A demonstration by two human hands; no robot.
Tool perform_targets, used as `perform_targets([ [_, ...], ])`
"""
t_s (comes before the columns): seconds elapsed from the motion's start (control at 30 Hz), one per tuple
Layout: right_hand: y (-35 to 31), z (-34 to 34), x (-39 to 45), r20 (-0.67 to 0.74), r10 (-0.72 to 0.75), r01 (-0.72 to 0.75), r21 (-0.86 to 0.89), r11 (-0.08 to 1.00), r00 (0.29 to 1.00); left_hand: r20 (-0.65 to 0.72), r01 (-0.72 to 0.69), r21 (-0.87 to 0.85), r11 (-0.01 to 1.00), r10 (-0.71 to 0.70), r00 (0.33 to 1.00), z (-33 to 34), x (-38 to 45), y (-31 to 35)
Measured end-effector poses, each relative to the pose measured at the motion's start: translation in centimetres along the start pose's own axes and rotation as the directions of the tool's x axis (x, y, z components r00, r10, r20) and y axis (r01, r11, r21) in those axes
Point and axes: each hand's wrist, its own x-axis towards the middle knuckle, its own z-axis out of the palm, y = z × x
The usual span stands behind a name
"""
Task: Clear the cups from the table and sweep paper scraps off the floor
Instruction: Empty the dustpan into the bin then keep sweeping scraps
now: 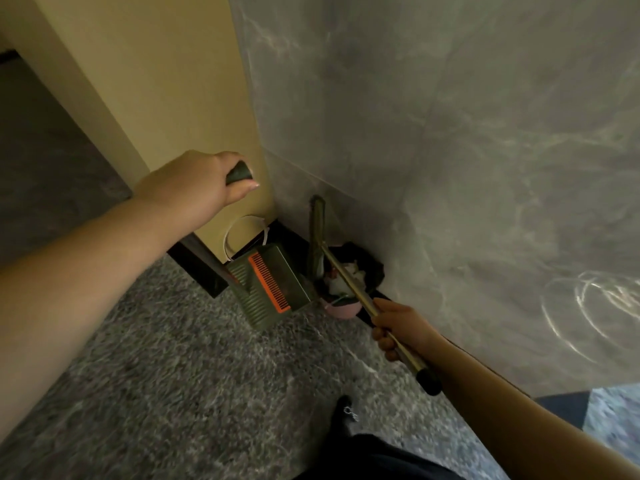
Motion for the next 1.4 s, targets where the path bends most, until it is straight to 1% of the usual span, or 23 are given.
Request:
perform_targets([
  [0.17,-3.1,2.1,4.6,-0.002,0.013,-0.013,-0.020,1.000,1.000,0.023,0.072,-0.003,0.997,-0.072,0.997,2.2,2.7,-4.1],
  [0.23,-4.3,3.0,6.3,-0.027,0.016,-0.017,-0.060,0.998,1.000,0.031,0.073,-0.018,0.997,-0.073,0.997,2.9,3.7,-5.5],
  [0.33,-6.0,4.7,8.9,-0.028,0.022,-0.025,-0.104,0.994,0.999,0.000,0.059,-0.039,0.997,-0.059,0.998,2.6,5.6,-8.3],
  [0.43,-7.3,6.3,10.8,-0.050,0.046,-0.051,-0.097,0.994,0.998,-0.019,0.052,-0.050,0.997,-0.053,0.998,2.3,7.1,-11.5],
  [0.5,-7.9,7.7,12.3,-0.068,0.061,-0.068,-0.093,0.993,0.996,-0.001,0.054,-0.063,0.997,-0.054,0.999,2.4,8.2,-14.0],
  [0.63,-8.3,10.4,15.2,-0.096,0.083,-0.088,-0.050,0.995,0.992,0.069,0.069,-0.094,0.993,-0.063,0.996,4.1,10.1,-19.6],
  [0.73,-8.2,13.0,17.3,-0.148,0.123,-0.125,-0.005,0.992,0.981,0.121,0.053,-0.139,0.989,-0.036,0.992,5.9,11.5,-23.5],
  [0.83,-7.4,15.6,19.7,-0.225,0.180,-0.169,0.065,0.983,0.958,0.185,0.026,-0.149,0.989,0.002,0.983,7.5,13.3,-26.5],
  [0.93,-6.5,17.3,21.2,-0.301,0.231,-0.198,0.136,0.971,0.925,0.247,-0.019,-0.151,0.988,0.056,0.967,9.2,14.9,-28.2],
  [1.07,-5.6,18.3,22.8,-0.332,0.290,-0.197,0.287,0.938,0.898,0.276,-0.065,-0.198,0.978,0.119,0.954,11.0,15.9,-29.9],
  [1.13,-4.9,18.7,23.4,-0.360,0.315,-0.191,0.339,0.921,0.878,0.293,-0.087,-0.194,0.977,0.143,0.945,11.8,16.5,-30.5],
  [1.33,-3.3,19.4,24.2,-0.407,0.357,-0.180,0.413,0.893,0.841,0.328,-0.090,-0.226,0.970,0.162,0.931,13.8,18.2,-30.7],
  [1.4,-3.4,19.2,24.4,-0.411,0.364,-0.191,0.404,0.894,0.836,0.337,-0.091,-0.221,0.971,0.164,0.927,14.2,18.4,-30.4],
])
